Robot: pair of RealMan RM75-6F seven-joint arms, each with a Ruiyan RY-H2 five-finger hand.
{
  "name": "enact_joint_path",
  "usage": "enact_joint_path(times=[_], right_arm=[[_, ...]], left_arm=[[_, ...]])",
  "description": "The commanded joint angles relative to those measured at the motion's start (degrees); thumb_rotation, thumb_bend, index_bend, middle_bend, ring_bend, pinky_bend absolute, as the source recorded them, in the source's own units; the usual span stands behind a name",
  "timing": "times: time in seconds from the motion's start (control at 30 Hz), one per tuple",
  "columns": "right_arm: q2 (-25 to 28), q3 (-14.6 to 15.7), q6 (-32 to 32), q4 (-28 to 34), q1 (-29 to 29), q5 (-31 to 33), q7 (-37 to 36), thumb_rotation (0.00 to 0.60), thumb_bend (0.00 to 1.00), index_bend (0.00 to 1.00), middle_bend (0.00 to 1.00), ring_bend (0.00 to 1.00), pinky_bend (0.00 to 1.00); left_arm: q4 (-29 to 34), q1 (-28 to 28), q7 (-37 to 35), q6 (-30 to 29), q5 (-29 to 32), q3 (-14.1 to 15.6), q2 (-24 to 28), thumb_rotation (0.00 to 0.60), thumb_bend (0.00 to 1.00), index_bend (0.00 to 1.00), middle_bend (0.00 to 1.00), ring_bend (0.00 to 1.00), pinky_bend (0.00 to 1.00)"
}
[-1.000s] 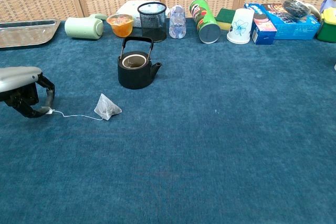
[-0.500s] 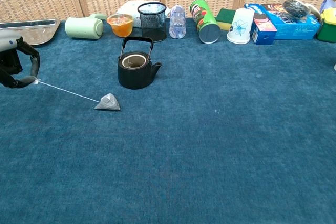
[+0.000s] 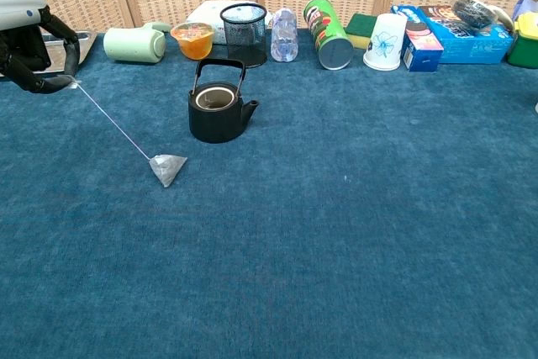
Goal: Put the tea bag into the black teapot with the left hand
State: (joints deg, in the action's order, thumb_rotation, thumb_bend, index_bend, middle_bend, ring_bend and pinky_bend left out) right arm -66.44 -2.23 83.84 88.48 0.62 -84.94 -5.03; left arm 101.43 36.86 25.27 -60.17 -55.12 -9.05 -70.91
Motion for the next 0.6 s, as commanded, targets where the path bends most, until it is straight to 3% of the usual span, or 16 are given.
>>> enact_joint_path(times=[0.03,0.6], right_arm=[[0.06,0.00,0.08,0.14,-0.03,-0.05,0.05,0.600,0.24,0.22,0.30,0.27,0.23],[-0.10,0.67,-0.18,0.29,-0.41,-0.73,0.05,0.600,0.24,0.22,0.30,0.27,0.23]], left_arm=[[0.08,0.72,-0.05,0.53,0.32,-0.59,0.38,0.600,0.48,0.61,1.00,1.00,0.94],[2.85,4.17,-2.54,-0.07,-1.73,-5.14,2.83,0.600,0.47,0.61,1.00,1.00,0.94]])
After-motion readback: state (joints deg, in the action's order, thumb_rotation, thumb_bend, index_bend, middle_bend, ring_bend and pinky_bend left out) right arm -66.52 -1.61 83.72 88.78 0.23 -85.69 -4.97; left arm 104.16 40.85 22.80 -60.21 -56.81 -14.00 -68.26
